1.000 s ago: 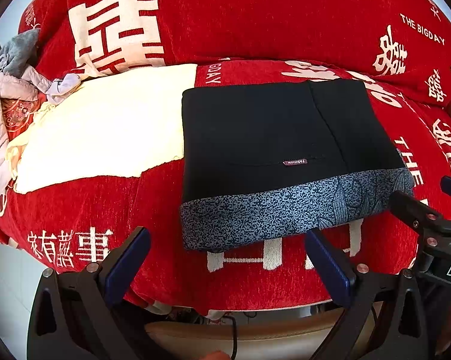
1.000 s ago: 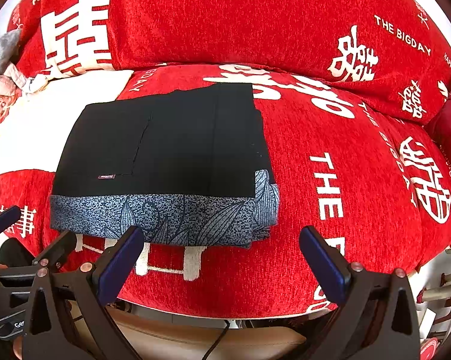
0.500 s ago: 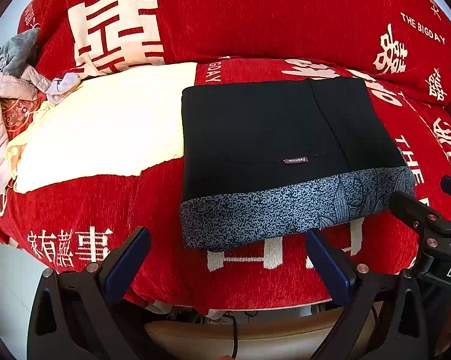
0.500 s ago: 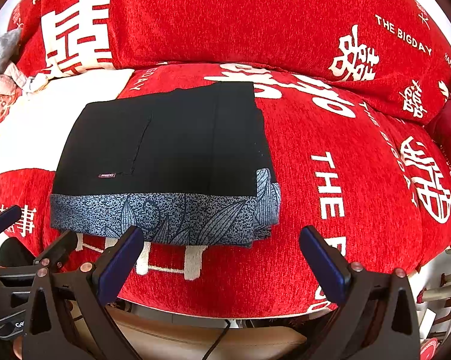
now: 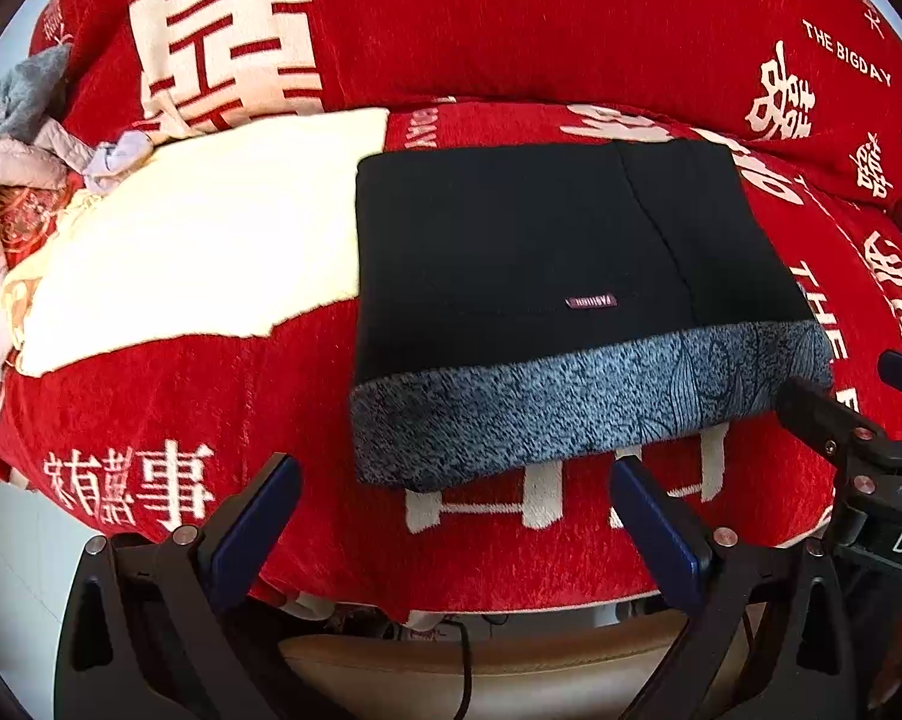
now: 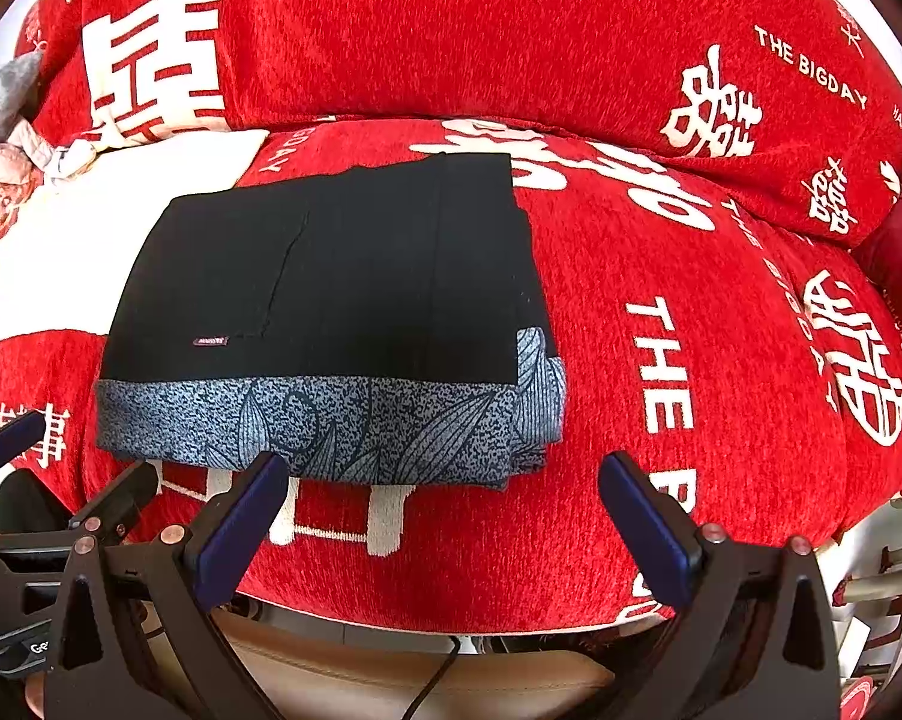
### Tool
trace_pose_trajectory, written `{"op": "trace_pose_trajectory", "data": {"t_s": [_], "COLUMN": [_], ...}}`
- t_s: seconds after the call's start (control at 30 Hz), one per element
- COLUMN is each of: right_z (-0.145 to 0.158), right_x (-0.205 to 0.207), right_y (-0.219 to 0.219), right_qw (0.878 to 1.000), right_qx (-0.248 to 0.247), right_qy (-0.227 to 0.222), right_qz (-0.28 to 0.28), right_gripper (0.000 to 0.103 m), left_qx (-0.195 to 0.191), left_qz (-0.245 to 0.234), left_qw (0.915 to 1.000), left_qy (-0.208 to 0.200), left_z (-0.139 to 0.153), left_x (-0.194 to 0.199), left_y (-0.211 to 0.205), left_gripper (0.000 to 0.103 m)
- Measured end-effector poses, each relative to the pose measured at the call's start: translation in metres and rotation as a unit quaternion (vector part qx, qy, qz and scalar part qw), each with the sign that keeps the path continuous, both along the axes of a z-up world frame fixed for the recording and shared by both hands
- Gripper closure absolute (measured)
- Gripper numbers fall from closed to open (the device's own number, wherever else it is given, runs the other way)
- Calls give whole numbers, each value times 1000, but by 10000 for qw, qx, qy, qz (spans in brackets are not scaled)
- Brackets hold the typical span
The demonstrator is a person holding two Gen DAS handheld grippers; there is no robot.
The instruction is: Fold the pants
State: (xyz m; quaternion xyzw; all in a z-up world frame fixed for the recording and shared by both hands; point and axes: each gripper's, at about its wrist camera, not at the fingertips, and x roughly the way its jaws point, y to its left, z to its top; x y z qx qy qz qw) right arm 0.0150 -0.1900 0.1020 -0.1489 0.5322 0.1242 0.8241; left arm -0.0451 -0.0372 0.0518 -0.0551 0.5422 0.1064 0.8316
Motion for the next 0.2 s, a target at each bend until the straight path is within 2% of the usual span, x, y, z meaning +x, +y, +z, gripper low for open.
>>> {"op": "trace_pose_trajectory", "data": {"t_s": [0.2], "right_z": [-27], "right_x": [4], "right_y": [-13], "right_qw": [9994], "right_qx": [-185], "right_qy": [261], "right_qz": [-146], "right_gripper": [0], "left_qx": [-215], "left_qz": [-85], "left_qw": [9991], "left_qy": [352], "left_z": [-29], "left_x": [2], "left_y": [-6], "left_gripper": [0]}}
